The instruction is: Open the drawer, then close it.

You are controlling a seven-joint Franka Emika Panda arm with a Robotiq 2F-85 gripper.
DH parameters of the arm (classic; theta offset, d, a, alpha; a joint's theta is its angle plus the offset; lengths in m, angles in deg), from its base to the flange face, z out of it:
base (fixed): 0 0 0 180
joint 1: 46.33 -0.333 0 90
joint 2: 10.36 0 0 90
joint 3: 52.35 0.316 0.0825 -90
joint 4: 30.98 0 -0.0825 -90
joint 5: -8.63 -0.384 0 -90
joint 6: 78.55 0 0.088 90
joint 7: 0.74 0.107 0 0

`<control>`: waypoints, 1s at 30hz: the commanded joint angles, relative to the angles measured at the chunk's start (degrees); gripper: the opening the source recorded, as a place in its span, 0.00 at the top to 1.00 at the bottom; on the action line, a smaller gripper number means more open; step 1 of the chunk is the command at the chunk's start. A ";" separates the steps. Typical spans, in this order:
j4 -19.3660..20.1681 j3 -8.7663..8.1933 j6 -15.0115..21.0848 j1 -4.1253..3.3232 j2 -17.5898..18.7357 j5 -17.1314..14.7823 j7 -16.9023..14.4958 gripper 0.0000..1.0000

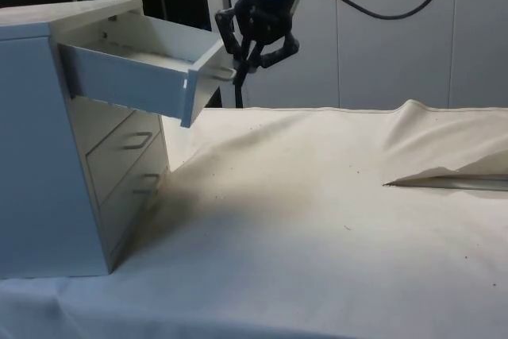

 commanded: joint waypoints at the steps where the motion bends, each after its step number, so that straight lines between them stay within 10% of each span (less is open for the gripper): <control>1: -0.86 1.03 -0.80 1.38 -0.52 1.83 1.43 1.00; 8: -1.03 1.55 -1.32 1.49 -1.60 2.01 2.12 1.00; 9: -0.11 0.46 -0.74 0.00 -1.32 0.00 0.57 1.00; 10: -1.09 1.60 -1.32 1.55 -1.66 2.06 2.23 1.00; 17: -1.89 1.83 -1.03 1.83 -1.43 3.55 4.13 1.00; 18: -0.74 0.69 -0.80 0.00 -1.55 1.32 2.52 1.00; 19: -2.01 1.83 -0.97 1.83 -1.38 3.84 4.41 1.00; 26: -3.09 1.72 -1.09 1.72 -0.74 5.84 6.82 1.00; 27: -3.44 1.66 -1.09 1.66 -0.52 6.42 7.51 1.00; 28: -2.35 0.69 -0.80 0.06 -0.46 4.30 6.07 1.00; 29: -3.55 1.66 -1.15 1.66 -0.46 6.76 7.79 1.00; 30: -3.72 1.66 -1.15 1.66 -0.40 6.99 8.14 1.00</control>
